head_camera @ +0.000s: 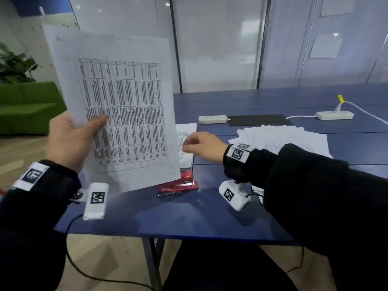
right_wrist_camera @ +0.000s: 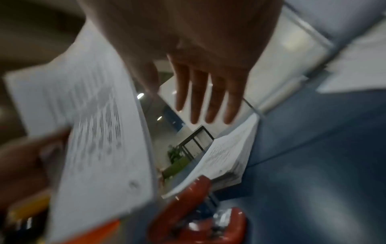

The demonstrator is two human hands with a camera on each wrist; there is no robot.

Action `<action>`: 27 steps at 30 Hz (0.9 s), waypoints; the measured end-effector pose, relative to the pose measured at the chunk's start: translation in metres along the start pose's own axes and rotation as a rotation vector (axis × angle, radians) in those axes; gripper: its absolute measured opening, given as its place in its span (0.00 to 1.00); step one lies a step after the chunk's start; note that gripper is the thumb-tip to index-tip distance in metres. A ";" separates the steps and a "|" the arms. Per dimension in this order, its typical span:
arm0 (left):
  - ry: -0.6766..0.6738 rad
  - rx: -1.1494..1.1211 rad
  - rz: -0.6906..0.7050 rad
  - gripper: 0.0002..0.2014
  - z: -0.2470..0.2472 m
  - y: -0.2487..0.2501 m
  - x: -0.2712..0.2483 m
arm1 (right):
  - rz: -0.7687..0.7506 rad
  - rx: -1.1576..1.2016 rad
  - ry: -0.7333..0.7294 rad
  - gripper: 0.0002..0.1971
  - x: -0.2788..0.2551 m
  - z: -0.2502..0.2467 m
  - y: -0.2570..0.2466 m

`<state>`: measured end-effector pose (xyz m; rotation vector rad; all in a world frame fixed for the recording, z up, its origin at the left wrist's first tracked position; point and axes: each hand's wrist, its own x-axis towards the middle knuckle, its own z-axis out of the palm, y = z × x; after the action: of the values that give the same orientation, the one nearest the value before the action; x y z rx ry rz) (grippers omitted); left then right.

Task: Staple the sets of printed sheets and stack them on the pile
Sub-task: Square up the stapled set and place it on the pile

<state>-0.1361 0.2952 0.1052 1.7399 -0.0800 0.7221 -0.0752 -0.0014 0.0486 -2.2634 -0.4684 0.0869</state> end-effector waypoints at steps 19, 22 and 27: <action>-0.274 0.143 -0.153 0.07 0.002 -0.001 -0.023 | 0.246 0.831 0.365 0.08 -0.042 -0.043 0.020; -0.410 0.244 -0.077 0.04 0.031 0.008 -0.019 | 0.281 0.910 0.656 0.06 -0.038 -0.093 0.019; -0.531 0.496 0.080 0.05 0.071 0.025 -0.018 | 0.223 0.986 0.873 0.17 -0.035 -0.140 0.002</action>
<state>-0.1312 0.2184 0.1096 2.3848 -0.3600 0.3297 -0.0771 -0.1144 0.1381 -1.1867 0.2698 -0.4491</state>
